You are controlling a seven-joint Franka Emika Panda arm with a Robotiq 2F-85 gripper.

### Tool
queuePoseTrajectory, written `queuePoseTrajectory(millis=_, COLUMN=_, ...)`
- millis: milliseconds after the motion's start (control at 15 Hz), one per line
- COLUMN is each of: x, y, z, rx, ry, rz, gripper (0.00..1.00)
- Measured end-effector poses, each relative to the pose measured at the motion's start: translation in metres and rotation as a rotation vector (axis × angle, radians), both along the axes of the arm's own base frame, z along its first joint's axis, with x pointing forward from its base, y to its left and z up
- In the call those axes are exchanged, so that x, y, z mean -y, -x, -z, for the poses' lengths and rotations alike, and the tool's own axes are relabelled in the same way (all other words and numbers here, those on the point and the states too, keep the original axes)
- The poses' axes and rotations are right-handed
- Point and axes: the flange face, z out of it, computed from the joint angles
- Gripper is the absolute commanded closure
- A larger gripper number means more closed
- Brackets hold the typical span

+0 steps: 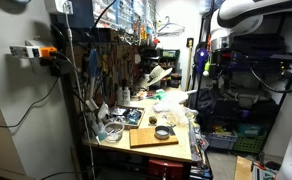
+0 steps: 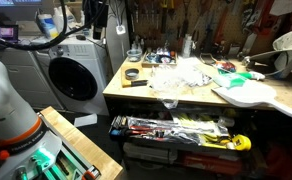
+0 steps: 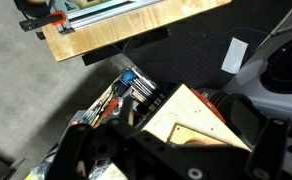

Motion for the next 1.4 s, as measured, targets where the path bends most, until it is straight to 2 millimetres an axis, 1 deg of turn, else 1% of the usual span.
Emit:
queuePoseTrajectory(millis=133, x=-0.004, y=-0.005, z=0.001, rx=-0.003, ry=0.010, rz=-0.010, gripper=0.00)
queuePoseTrajectory(millis=200, x=-0.008, y=-0.011, z=0.004, rx=-0.008, ry=0.020, rz=-0.022, gripper=0.00)
queuePoseTrajectory(millis=333, x=-0.022, y=-0.029, z=0.014, rx=-0.025, ry=0.051, rz=-0.062, gripper=0.00)
queuePoseTrajectory(millis=467, x=-0.034, y=-0.053, z=0.028, rx=-0.030, ry=0.092, rz=-0.107, gripper=0.00)
queuePoseTrajectory(millis=533, x=-0.037, y=-0.066, z=0.036, rx=-0.025, ry=0.123, rz=-0.127, gripper=0.00)
queuePoseTrajectory(millis=733, x=-0.034, y=-0.102, z=0.055, rx=0.041, ry=0.201, rz=-0.198, gripper=0.00)
queuePoseTrajectory(millis=933, x=-0.033, y=-0.132, z=0.071, rx=0.136, ry=0.225, rz=-0.295, gripper=0.00)
queuePoseTrajectory(millis=1200, x=-0.037, y=-0.169, z=0.096, rx=0.218, ry=0.182, rz=-0.422, gripper=0.00)
queuePoseTrajectory(millis=1400, x=-0.038, y=-0.193, z=0.115, rx=0.265, ry=0.138, rz=-0.499, gripper=0.00)
